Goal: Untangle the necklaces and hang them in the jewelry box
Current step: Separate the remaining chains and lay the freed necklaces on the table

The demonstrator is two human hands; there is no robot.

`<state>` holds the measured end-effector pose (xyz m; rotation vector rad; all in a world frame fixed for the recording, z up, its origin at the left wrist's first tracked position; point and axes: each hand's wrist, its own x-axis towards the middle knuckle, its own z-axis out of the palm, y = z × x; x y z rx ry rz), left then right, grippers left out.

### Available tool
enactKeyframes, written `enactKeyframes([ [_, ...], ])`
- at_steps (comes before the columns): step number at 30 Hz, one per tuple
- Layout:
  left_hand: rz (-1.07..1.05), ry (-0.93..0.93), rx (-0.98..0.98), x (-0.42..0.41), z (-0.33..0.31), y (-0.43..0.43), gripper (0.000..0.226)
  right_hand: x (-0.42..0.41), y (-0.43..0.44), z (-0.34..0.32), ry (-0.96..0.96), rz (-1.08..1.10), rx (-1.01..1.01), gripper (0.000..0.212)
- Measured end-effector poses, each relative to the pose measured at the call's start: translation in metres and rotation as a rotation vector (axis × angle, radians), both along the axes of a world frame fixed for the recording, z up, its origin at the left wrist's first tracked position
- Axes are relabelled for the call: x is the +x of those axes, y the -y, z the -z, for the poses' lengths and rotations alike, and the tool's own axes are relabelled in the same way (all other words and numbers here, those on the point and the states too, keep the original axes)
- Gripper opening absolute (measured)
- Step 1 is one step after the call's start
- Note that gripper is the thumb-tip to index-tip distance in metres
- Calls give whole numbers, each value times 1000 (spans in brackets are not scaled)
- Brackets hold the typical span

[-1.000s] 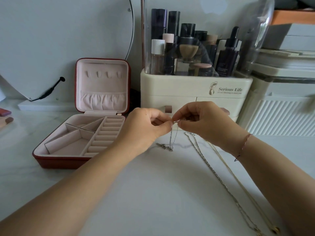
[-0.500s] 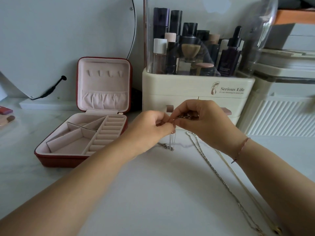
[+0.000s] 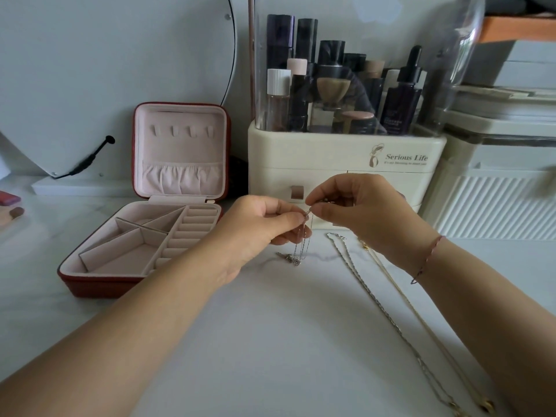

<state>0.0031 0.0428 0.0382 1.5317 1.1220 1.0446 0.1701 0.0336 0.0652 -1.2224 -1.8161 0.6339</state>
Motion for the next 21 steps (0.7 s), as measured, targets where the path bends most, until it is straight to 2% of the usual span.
enactKeyframes([
  [5,-14,61,-14,0,-1,0,13,2,-3,0,-44,0,-46,7],
  [10,63,270,-178,1,-6,2,22,0,3,-2,7,-26,-134,7],
  [14,100,311,-238,0,-5,1,21,1,3,-4,-9,-37,-196,7],
  [21,90,190,-192,0,-3,-1,14,3,-1,-2,-435,-245,-506,6],
])
